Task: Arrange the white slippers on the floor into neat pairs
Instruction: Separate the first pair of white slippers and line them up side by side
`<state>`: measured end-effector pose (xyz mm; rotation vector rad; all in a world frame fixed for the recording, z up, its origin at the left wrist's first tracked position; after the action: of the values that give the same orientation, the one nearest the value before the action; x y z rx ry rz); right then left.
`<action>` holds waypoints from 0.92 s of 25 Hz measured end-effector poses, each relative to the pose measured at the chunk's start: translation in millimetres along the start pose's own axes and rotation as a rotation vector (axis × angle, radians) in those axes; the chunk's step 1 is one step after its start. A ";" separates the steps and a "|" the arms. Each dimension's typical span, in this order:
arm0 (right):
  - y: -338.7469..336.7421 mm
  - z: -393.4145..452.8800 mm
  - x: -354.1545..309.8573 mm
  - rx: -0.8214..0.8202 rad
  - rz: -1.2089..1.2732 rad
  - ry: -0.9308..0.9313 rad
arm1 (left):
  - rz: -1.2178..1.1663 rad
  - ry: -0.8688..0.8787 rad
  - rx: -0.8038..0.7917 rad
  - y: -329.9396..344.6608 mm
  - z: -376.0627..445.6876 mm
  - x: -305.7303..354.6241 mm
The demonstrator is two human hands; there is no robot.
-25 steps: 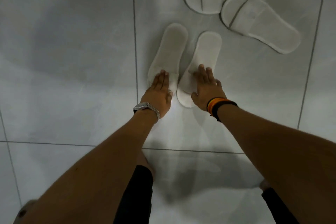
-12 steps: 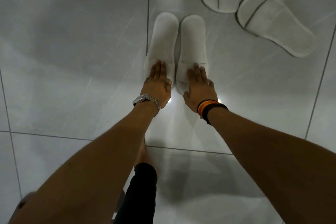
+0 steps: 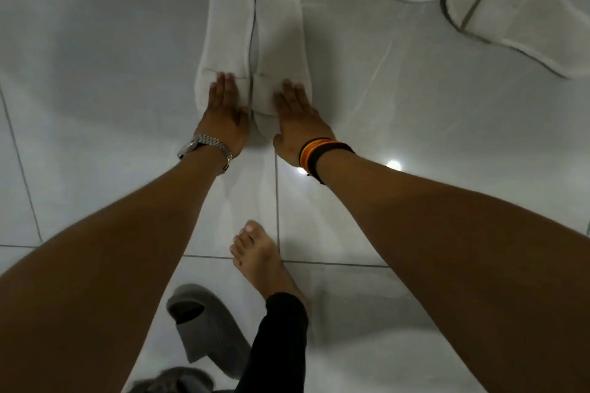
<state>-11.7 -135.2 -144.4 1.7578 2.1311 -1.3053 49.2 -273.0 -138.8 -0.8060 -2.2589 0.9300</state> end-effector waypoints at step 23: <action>42.6 -6.9 -59.2 -0.072 -0.031 -0.037 | -0.017 -0.119 0.031 -27.9 -21.6 -50.0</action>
<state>46.8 -177.1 -130.7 1.6665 2.1656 -1.2415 88.3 -315.2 -118.1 -0.7345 -2.3426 1.0275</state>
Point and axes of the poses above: each hand's wrist, its own z-axis towards the middle knuckle, its own y-axis out of the palm, x = y × z, the point moved 7 cm from there along z, towards the middle knuckle, and after that the axes turned 3 degrees about z, right-handed, at the moved point
